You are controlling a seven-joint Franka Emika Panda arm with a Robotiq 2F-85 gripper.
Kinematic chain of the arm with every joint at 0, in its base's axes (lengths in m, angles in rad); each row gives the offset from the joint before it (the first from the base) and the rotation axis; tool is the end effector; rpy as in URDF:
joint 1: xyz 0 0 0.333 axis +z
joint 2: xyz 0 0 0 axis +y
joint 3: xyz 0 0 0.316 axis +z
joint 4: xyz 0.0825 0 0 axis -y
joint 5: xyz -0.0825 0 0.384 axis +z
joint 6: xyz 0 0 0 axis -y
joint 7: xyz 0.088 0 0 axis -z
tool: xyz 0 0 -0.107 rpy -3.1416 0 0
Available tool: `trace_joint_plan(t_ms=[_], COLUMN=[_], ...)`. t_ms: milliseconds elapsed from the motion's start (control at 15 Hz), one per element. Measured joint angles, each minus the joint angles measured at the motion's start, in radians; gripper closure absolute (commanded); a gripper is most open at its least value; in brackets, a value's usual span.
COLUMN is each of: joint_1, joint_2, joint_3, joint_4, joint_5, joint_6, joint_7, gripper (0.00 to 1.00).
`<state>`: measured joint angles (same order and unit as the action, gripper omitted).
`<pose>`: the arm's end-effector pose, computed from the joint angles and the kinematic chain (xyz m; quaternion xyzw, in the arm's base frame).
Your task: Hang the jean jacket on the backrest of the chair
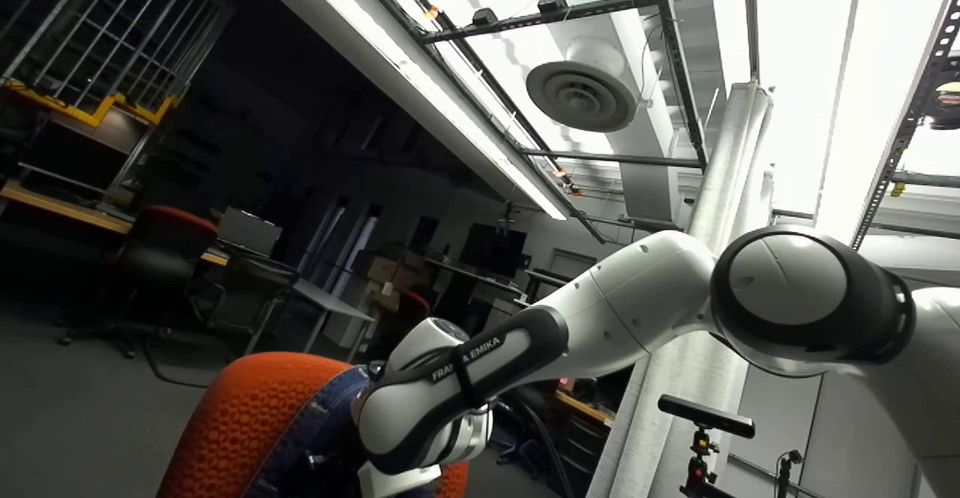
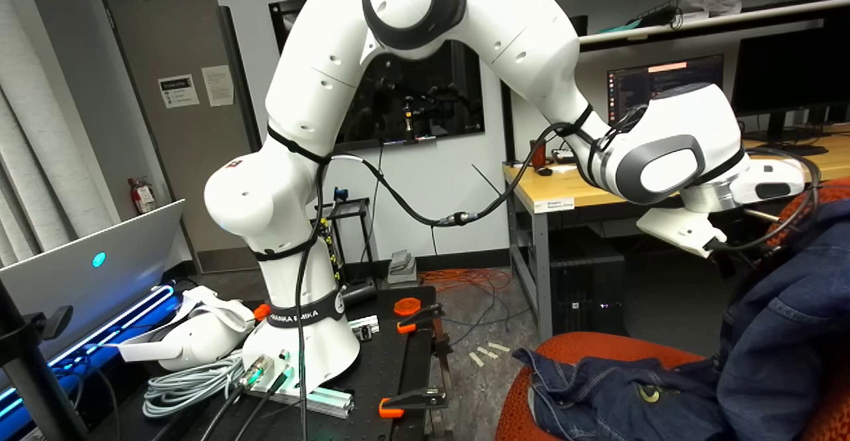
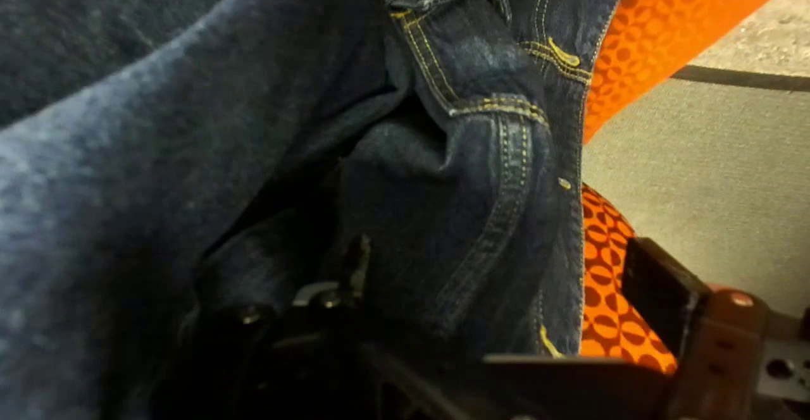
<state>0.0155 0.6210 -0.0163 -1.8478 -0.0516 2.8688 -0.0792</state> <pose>0.6774 0.0034 0.2288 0.9779 0.0638 0.1977 0.0240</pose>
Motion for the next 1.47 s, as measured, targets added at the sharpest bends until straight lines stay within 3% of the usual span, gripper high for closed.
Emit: trace_joint_plan(t_ms=[600,667,1000,1467], joint_1=[0.009,0.009,-0.009,-0.070], joint_2=[0.002,0.002,-0.021,-0.202], joint_3=[-0.033,-0.036,-0.014,0.042], joint_4=[0.037,0.037,0.054,0.135], joint_5=[0.000,0.000,0.025,0.132], joint_6=[0.006,0.006,-0.092,-0.569], joint_7=[0.054,0.057,0.059,0.031], gripper=[0.95,1.00,0.99,0.99])
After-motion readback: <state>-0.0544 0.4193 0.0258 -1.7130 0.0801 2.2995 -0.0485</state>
